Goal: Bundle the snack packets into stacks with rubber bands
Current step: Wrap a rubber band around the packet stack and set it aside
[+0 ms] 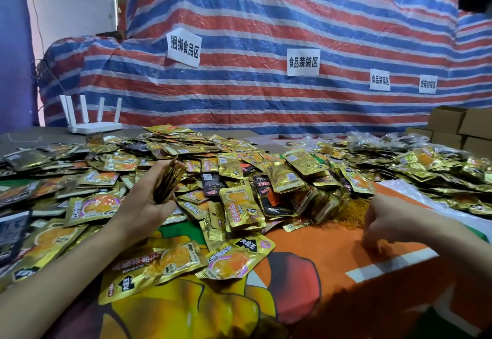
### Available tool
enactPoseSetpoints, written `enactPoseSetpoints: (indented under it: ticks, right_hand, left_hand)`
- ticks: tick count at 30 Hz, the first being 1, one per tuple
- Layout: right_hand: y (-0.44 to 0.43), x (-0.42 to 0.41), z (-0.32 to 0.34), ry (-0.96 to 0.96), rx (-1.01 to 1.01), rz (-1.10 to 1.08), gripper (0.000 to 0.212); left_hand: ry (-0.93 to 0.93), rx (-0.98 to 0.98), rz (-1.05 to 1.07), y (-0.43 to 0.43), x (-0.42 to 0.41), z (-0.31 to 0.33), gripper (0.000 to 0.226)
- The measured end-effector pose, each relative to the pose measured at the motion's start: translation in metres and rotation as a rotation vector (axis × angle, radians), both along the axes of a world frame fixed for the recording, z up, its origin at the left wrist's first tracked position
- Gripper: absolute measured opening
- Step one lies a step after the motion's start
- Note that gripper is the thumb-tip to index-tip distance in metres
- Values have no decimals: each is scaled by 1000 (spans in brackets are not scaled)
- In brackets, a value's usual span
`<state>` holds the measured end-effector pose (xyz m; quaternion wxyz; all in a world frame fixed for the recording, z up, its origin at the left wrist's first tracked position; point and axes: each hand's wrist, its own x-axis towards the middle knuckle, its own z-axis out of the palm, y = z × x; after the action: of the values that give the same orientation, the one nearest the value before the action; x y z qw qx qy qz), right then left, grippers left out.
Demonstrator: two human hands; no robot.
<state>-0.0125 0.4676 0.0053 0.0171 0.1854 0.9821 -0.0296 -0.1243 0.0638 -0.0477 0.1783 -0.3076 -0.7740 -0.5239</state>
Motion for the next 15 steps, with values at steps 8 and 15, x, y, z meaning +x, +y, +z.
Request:
enactPoseSetpoints:
  ticks: [8, 15]
  right_hand:
    - [-4, -2, -8, -94, 247, 0, 22]
    - [-37, 8, 3, 133, 388, -2, 16]
  left_hand:
    - [-17, 24, 7, 0, 3, 1, 68]
    - [-67, 123, -43, 3, 8, 6, 43]
